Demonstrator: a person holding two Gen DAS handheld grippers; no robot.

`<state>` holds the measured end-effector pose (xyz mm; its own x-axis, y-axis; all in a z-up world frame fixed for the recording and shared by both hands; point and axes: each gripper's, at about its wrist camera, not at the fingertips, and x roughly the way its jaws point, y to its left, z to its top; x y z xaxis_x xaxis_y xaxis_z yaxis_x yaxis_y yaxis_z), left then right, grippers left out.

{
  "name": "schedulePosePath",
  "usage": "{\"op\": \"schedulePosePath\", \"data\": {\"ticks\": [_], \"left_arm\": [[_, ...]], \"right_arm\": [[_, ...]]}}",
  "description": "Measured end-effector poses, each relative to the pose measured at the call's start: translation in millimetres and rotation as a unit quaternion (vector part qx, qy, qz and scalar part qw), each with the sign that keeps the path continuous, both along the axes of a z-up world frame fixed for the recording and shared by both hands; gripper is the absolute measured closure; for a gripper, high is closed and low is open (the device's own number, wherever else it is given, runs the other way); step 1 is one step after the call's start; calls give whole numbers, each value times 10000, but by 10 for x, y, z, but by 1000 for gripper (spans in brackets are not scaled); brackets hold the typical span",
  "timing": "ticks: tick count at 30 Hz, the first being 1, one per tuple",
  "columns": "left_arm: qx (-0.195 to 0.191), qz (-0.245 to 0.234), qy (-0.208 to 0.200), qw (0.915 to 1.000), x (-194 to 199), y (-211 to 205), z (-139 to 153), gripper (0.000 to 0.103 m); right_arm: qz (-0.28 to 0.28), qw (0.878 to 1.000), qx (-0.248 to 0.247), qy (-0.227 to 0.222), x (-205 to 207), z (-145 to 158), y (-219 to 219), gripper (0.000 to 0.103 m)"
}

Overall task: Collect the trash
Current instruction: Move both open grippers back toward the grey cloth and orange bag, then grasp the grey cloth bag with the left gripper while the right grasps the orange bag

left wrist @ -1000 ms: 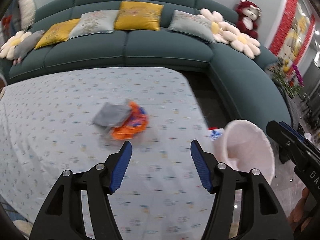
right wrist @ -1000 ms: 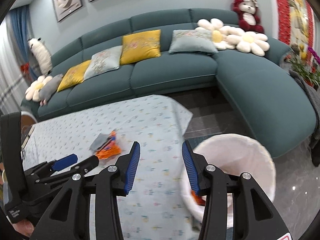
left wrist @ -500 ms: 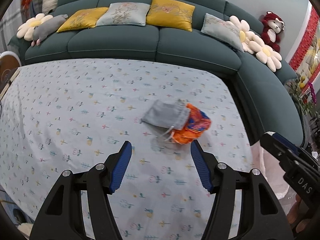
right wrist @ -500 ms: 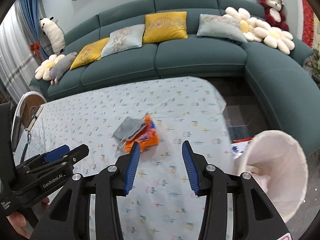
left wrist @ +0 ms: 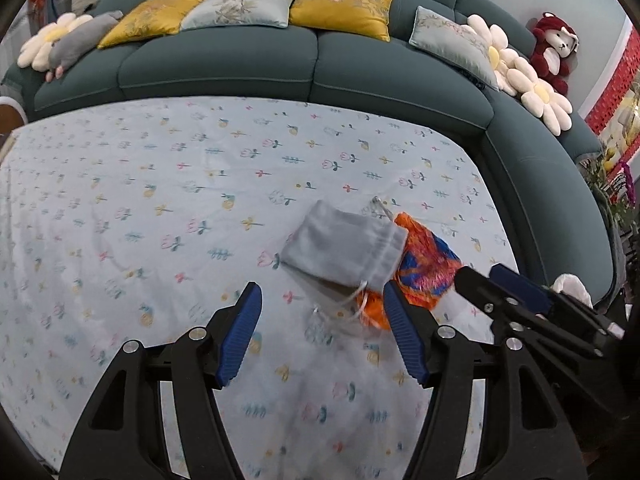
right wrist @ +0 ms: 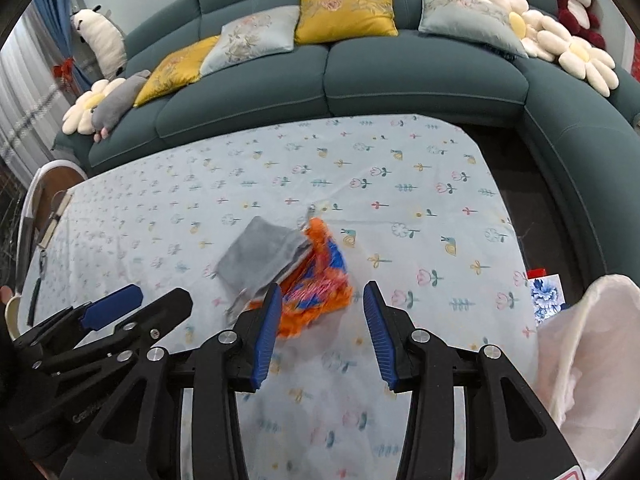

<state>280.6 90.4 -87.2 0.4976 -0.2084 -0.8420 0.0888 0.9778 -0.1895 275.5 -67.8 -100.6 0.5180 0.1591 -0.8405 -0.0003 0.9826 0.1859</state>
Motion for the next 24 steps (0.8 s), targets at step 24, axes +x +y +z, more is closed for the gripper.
{"op": "schedulePosePath", "data": {"ticks": [24], "left_arm": [[-292,-420,321,9982,298,-618,-316,27]], "right_arm": [[-346,9994,52,39,70,-260,-523,91]]}}
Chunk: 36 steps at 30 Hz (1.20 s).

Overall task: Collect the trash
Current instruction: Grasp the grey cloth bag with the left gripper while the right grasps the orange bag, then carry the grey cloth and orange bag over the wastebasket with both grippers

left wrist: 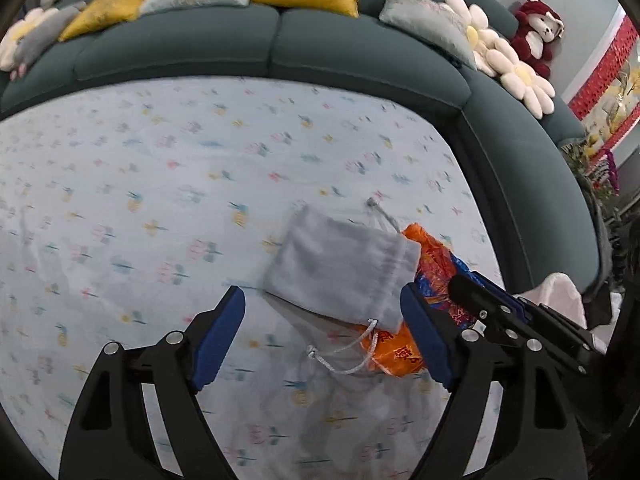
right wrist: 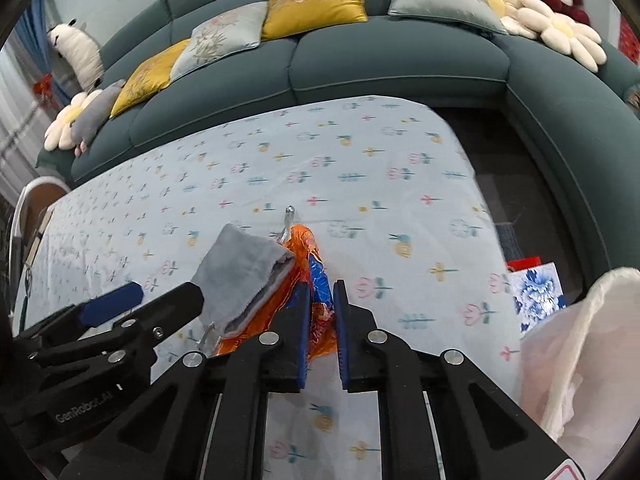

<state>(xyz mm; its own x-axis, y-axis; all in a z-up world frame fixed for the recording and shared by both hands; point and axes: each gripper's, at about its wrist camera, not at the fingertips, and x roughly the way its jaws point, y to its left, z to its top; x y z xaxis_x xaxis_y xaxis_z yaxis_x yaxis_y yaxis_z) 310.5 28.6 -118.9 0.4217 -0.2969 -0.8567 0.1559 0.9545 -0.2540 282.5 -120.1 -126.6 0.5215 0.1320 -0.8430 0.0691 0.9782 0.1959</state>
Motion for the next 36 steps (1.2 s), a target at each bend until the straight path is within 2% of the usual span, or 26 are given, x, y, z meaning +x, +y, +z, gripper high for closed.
{"op": "schedulePosePath", "data": {"ticks": [4,9,12,14,17,18,19,22,26,36], "left_arm": [[170,-186,84,9996,6,-214,-75,27],[364,-411,406,9977,25,-429,-315,27],[480,-486,327,9971,-21,-525,-363,27],[546,-535,277,9967,-46,-586,-367,33],[628,-687,193,9955,-104,-670,-352,65],[657,-744,222,9948,-118,-691,-354,90],[662,-782,261,9944,-121,-696,-359,100],[573,-844,342,9942,-205,-695,-334,100],[471,-821,249,9952,-361,-656,-191,100],[104,-674,-227,9974,-745,-570,441,100]], "right_arm": [[-104,9999,-16,11,-104,-20,-168,91],[-241,9996,106,125,-242,-88,-342,91],[-174,9997,39,182,-339,-142,-344,92],[-168,9996,19,231,-418,-186,-362,92],[-232,9993,130,277,-516,-230,-417,93],[-240,9992,148,279,-539,-233,-424,94],[-243,9992,152,278,-560,-231,-433,94],[-263,9992,144,251,-609,-186,-450,95],[-319,9993,142,153,-715,-67,-480,95],[-555,9980,113,-294,-1109,389,-684,95]]}}
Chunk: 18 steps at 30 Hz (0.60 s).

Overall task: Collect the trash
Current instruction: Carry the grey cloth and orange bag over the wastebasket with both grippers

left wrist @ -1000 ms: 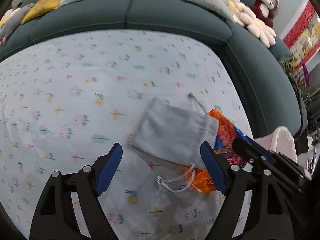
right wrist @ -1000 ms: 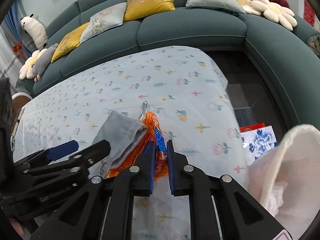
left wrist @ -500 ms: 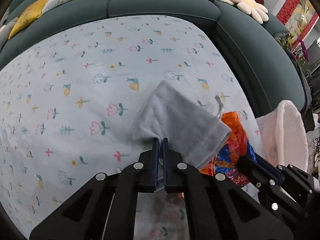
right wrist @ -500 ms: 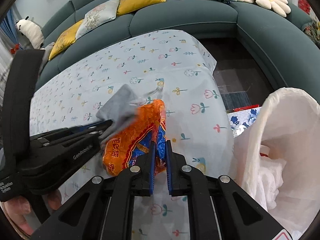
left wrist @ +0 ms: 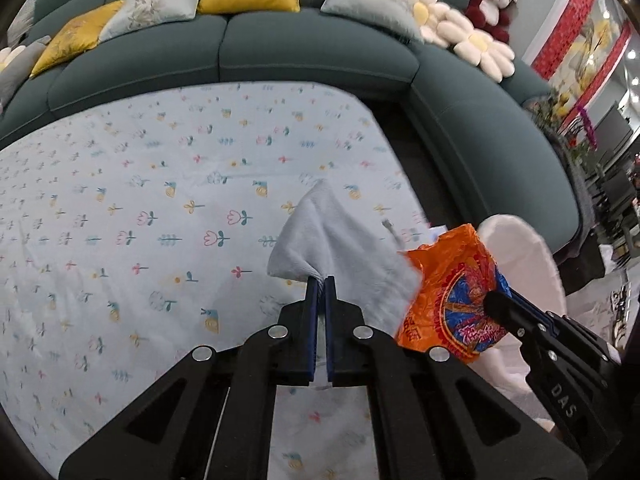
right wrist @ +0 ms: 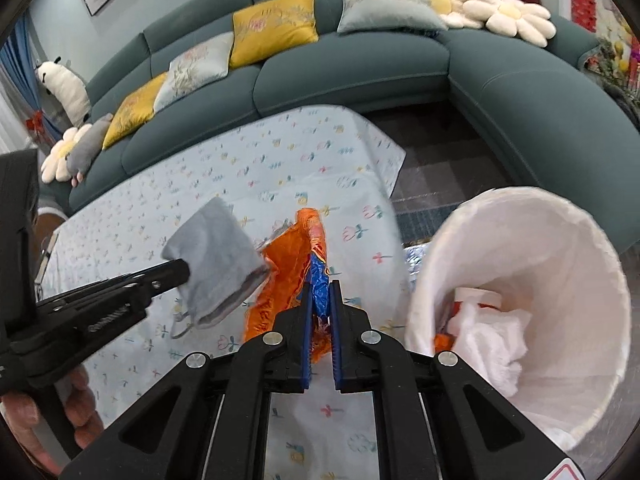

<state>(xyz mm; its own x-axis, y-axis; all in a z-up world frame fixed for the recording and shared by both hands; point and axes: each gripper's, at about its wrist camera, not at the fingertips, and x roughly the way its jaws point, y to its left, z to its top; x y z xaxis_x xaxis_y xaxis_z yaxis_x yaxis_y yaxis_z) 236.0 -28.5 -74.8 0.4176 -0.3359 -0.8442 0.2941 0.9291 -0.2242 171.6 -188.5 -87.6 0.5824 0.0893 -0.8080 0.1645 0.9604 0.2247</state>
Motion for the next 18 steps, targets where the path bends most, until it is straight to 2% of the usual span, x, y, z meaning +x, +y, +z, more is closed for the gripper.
{"op": "schedulePosePath", "data": {"ticks": [7,18], "left_arm": [[-150,-198,-297,9993,-310,-192,418,100],[-201,-765,-629,9949,-687,-816,767,100]], "right_arm": [[-203,9990,-63,-387,-289,374,-208,95],[-608,9943,-180,-858,-756,784,-682,95]]}}
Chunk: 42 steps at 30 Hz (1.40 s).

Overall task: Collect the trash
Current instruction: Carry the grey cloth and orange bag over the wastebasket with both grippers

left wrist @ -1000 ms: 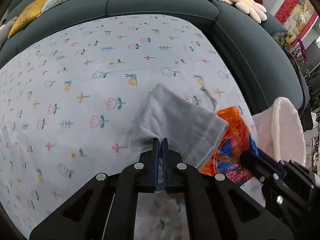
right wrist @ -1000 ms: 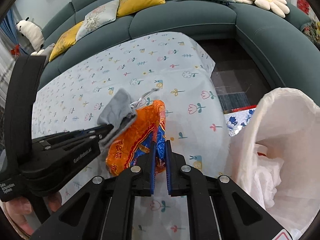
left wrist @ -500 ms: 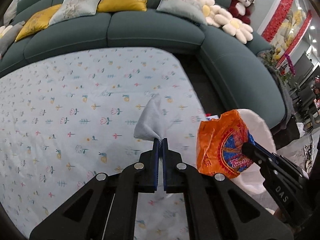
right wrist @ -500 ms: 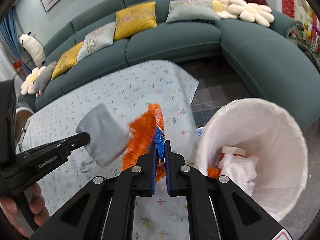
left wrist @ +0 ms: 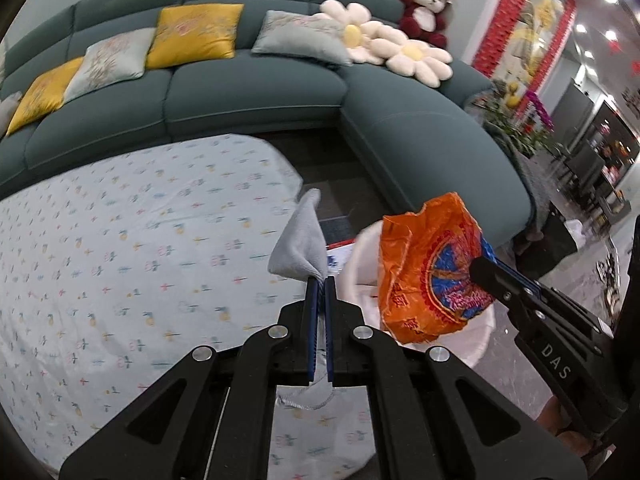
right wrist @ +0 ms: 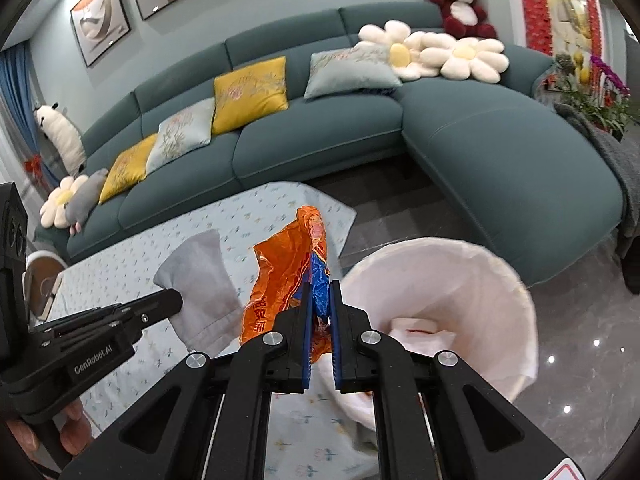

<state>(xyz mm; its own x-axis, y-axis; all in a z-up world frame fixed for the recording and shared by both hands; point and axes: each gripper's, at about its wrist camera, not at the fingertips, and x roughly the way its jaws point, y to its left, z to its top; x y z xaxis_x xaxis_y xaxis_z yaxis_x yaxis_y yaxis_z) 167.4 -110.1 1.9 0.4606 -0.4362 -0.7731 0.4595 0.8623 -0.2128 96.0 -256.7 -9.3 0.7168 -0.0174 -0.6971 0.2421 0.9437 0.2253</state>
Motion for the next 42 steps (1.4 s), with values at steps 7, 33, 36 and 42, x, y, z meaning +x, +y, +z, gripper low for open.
{"op": "schedulePosePath", "data": {"ticks": [7,33,36,42], "left_arm": [[0,-458,-86,9989,-183,-488,103,100],[178,-1096,69,9938,-299,-1373,-85,100],[168,-1112,92,9936,-291,-1397,-96,100],[109,-1119,128,9936,-271,-1423,-102,97]], "right_arm": [[-316,9994,-46,-161,-256,101,-392,95],[-937,9955,113,-117,-535,-79,-1119,95],[-961,9952,128,-105,-535,-99,-1146,95],[-975,9951,138,-96,-526,-117,-1166,95]]}}
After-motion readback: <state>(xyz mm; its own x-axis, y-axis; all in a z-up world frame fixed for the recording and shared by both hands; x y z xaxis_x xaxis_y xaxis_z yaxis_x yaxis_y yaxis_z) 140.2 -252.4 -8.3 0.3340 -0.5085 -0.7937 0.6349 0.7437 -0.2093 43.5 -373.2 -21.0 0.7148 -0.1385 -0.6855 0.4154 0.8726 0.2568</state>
